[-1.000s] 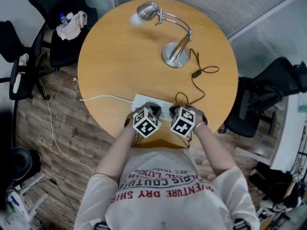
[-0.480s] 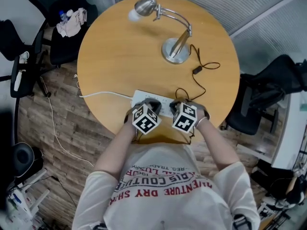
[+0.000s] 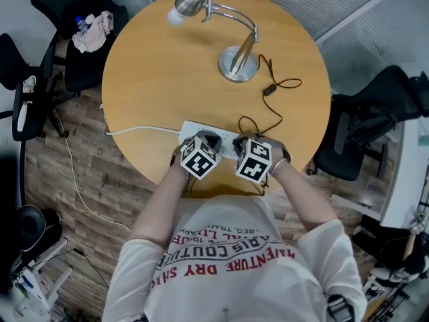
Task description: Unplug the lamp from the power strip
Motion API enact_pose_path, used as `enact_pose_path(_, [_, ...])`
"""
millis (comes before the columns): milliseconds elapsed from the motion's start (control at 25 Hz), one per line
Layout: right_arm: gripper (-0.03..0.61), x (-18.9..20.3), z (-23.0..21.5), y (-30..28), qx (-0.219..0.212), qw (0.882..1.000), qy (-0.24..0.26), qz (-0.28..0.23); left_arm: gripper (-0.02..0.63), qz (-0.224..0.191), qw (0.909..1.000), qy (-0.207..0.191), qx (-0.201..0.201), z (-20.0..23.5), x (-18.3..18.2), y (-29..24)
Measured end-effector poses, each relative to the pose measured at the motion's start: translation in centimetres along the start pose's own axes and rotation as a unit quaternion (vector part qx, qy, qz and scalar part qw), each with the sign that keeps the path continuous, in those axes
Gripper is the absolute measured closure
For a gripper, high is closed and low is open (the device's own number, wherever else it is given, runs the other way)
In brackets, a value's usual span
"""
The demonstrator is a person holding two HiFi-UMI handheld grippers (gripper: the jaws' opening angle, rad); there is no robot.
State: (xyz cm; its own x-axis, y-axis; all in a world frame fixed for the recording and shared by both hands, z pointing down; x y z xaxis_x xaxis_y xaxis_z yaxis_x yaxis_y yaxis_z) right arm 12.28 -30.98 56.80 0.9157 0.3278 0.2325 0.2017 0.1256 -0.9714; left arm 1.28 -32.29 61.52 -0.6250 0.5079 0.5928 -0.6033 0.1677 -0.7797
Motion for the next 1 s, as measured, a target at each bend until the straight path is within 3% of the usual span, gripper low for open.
enact_pose_path(80, [0.508,-1.1,-1.2,3.0,-0.005,0.999,-0.031,-0.037,0.586,0.001,1.0000,-0.003,-0.001,0.0,-0.1,-0.1])
enact_pose_path(200, [0.508,-1.7,-2.6,5.7,0.011,0.999,-0.026,-0.039,0.586,-0.002,1.0000,-0.001,-0.006,0.1,0.1,0.0])
enact_pose_path(320, [0.508,-1.2,-2.5,6.2,0.023,0.998,-0.029,-0.045,0.586,-0.005,0.9999,-0.004,-0.014,-0.2,0.1,-0.1])
enact_pose_path(520, [0.506,-0.4,-1.2,6.8,0.040,0.992,-0.073,-0.096,0.586,-0.008,0.9999,-0.005,-0.014,-0.4,0.2,-0.1])
enact_pose_path(720, [0.506,0.0,-1.4,8.9,0.082,0.961,-0.167,-0.203,0.586,-0.026,0.9981,-0.042,-0.038,-0.7,0.6,-0.1])
enact_pose_path(1000, [0.506,0.7,-1.1,11.1,0.134,0.924,-0.224,-0.279,0.586,-0.035,0.9985,-0.015,-0.040,-0.8,1.4,0.7])
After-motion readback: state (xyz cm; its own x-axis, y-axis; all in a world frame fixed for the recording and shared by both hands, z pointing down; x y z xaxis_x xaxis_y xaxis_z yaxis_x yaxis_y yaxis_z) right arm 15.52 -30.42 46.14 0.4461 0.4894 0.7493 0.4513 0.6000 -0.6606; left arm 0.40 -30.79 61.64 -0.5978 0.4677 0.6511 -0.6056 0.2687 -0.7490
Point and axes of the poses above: the fingertips, and each gripper's own axes: y backward along the fingers, z to its left, x out of its underside, the point moved 9 cm from there along y, backward along the fingers, and after that the axes turned 2 degrees about z, right-handed, at the moved point
